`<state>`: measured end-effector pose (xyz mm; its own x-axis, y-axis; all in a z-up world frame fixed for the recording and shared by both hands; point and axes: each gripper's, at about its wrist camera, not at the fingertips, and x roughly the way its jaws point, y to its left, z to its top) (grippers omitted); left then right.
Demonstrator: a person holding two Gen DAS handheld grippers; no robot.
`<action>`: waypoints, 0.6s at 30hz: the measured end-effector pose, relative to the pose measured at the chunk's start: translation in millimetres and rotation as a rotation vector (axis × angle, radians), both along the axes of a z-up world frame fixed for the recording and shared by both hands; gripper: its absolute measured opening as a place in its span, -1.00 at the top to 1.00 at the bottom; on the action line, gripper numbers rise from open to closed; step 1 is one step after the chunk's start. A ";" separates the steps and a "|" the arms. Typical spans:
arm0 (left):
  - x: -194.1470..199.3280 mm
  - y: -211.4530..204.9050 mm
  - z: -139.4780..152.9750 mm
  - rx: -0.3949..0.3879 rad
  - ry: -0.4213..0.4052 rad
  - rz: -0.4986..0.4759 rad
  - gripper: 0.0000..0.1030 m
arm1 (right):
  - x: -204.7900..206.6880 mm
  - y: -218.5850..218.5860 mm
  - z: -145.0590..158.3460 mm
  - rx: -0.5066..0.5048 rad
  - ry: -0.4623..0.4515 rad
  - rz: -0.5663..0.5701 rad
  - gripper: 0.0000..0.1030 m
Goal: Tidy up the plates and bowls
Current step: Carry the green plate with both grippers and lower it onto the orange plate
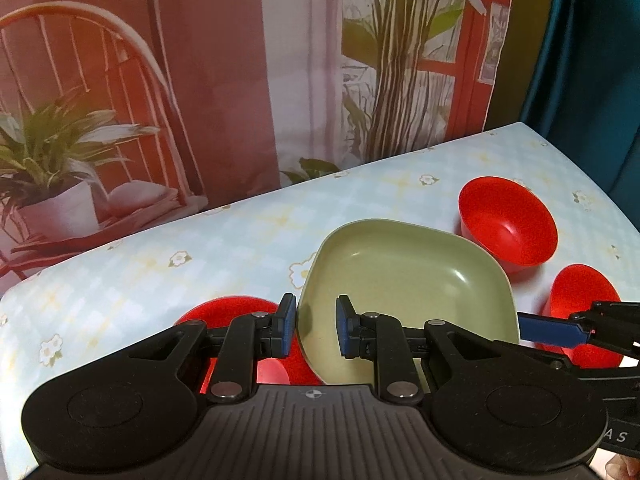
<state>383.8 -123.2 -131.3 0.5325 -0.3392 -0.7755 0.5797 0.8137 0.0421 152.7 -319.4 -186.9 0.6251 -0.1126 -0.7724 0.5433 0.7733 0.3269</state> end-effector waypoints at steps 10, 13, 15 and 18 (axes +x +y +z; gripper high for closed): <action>-27.8 18.5 9.2 -0.011 -0.004 0.004 0.56 | -15.5 20.6 14.5 0.006 0.001 0.027 0.39; -36.5 26.7 10.2 -0.016 -0.001 0.006 0.56 | -20.3 29.9 18.8 0.005 0.006 0.040 0.39; -41.2 32.7 10.5 -0.021 0.005 0.007 0.56 | -23.2 35.6 21.0 0.008 0.011 0.050 0.39; -49.0 43.2 10.6 -0.026 0.015 0.010 0.56 | -26.6 43.7 23.8 0.010 0.019 0.065 0.39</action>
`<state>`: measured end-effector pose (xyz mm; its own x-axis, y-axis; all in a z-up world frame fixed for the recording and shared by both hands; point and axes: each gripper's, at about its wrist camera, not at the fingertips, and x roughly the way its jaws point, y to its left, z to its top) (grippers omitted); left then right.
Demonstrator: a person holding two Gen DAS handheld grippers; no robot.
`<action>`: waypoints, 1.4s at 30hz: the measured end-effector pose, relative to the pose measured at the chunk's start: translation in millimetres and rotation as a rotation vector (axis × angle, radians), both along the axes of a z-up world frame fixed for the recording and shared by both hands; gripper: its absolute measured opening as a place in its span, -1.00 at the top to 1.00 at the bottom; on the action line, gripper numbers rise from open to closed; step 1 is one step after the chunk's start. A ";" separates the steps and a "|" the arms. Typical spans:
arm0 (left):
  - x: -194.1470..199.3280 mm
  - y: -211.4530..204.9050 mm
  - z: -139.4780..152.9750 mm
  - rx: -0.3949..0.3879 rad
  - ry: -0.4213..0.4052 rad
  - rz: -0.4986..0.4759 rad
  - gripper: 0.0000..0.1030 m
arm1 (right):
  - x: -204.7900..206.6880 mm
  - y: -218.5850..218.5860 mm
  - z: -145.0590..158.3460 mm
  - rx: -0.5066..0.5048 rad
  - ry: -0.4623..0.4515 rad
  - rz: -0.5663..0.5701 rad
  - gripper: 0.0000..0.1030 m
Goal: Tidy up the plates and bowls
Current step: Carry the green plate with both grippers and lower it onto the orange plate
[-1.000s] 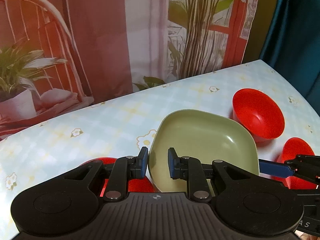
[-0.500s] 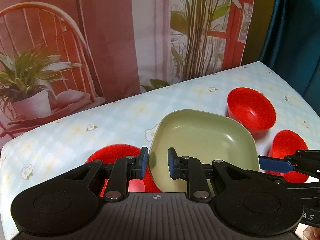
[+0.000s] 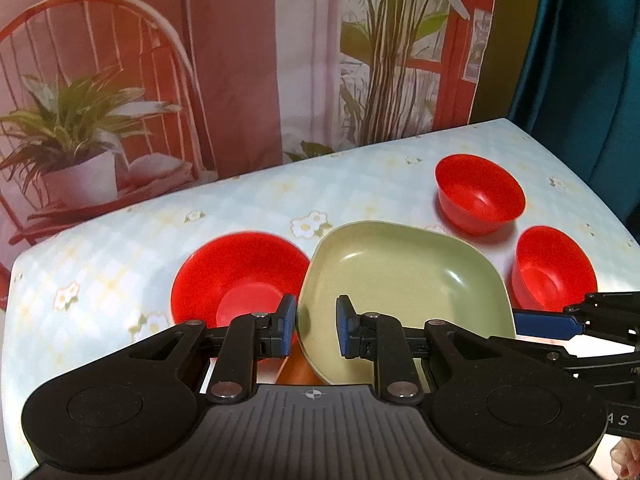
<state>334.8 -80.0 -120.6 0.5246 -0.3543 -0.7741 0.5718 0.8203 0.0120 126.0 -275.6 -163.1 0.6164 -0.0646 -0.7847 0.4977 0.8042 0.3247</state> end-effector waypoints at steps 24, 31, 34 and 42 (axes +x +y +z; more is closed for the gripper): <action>-33.4 46.5 -16.9 -0.033 0.048 0.058 0.54 | -5.9 47.2 10.0 0.015 0.048 0.112 0.39; -33.8 50.2 -21.8 -0.024 0.058 0.060 0.54 | -4.7 54.5 7.8 0.035 0.060 0.134 0.39; -31.8 49.0 -24.3 -0.021 0.064 0.069 0.54 | -3.8 55.1 5.9 0.041 0.064 0.137 0.39; -25.3 45.7 -28.1 -0.020 0.070 0.072 0.54 | -2.4 58.1 -0.2 0.078 0.077 0.146 0.39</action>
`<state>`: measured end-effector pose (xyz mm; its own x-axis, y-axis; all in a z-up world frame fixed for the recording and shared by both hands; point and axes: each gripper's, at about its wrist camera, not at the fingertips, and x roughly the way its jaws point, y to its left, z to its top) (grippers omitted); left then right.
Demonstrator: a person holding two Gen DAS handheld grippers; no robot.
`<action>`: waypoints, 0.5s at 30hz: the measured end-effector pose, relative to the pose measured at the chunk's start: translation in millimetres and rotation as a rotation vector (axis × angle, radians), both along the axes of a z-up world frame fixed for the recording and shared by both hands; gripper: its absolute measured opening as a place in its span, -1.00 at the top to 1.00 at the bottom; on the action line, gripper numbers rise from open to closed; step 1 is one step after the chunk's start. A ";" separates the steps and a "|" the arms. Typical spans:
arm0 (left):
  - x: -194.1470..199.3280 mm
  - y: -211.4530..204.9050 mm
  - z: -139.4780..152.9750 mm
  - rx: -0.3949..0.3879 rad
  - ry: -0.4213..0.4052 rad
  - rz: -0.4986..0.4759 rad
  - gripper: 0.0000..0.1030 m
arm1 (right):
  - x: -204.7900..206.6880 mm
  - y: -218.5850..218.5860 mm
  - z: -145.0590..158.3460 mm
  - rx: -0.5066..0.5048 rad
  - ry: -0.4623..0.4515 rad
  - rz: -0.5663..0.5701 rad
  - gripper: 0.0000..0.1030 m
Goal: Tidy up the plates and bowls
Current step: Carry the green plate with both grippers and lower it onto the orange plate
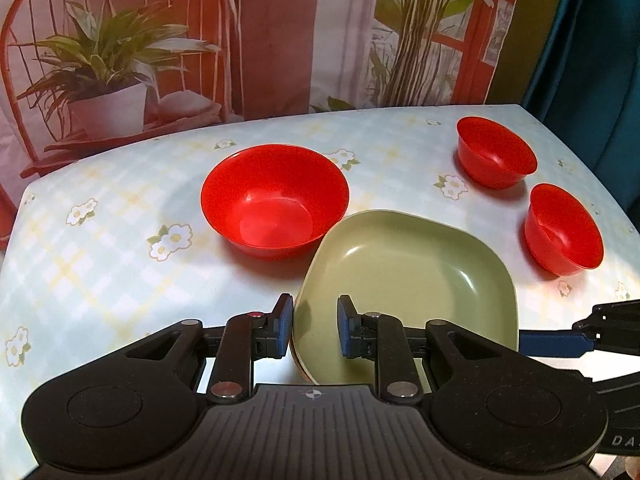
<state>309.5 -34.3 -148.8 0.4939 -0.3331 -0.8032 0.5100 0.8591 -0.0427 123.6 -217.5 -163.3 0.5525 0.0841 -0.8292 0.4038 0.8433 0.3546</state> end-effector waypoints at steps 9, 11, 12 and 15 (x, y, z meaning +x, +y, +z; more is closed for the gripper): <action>1.6 -0.3 -4.5 0.000 0.006 0.000 0.54 | -0.9 -1.4 -1.3 0.021 0.000 -0.002 0.39; 1.6 -0.8 -5.7 0.006 0.003 -0.004 0.54 | -0.7 -2.4 -0.5 0.016 -0.001 -0.004 0.39; 1.5 -0.8 -5.9 0.008 0.002 -0.006 0.54 | 0.2 -3.3 0.0 0.013 -0.003 -0.006 0.39; 1.7 -0.8 -6.5 0.011 0.001 -0.005 0.54 | -0.8 -9.2 2.9 -0.001 -0.014 -0.019 0.38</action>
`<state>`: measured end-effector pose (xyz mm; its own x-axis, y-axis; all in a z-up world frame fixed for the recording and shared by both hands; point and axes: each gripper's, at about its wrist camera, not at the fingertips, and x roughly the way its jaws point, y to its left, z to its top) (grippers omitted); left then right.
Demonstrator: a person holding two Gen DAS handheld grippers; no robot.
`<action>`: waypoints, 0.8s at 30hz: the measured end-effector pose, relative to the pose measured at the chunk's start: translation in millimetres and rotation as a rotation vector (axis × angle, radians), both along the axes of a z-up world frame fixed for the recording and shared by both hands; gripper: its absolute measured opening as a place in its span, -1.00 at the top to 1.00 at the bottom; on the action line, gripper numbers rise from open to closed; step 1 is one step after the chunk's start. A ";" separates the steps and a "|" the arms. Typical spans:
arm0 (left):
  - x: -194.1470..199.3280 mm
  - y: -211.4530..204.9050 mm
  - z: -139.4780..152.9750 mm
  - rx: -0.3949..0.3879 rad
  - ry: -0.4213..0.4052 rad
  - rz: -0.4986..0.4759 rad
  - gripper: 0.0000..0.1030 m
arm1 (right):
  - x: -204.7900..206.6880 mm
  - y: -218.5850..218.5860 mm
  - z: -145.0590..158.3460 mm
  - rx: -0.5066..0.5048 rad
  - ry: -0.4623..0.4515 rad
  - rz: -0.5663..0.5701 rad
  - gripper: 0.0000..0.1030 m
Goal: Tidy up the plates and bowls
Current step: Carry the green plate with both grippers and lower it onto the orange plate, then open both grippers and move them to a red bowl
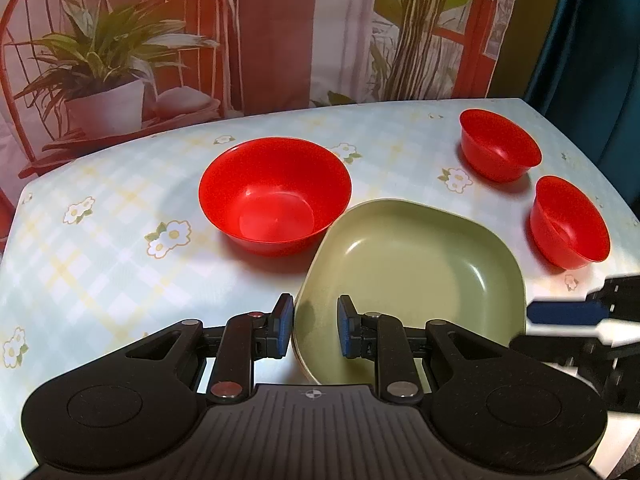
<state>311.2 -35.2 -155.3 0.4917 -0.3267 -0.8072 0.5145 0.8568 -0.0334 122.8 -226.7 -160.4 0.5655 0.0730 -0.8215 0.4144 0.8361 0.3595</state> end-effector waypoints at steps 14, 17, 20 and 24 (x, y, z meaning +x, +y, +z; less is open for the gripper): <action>0.6 0.2 -1.4 0.007 0.001 0.025 0.54 | 10.8 -40.6 -12.1 -0.099 -0.002 -0.066 0.56; 0.3 3.4 0.0 -0.009 -0.004 0.029 0.54 | 11.5 -36.9 -17.9 -0.090 0.012 -0.054 0.57; -0.7 7.4 3.7 -0.029 -0.018 0.031 0.54 | 10.6 -34.5 -21.4 -0.080 0.021 -0.051 0.57; 0.6 10.5 9.3 -0.047 -0.029 0.042 0.54 | 9.6 -34.7 -22.4 -0.072 0.021 -0.052 0.57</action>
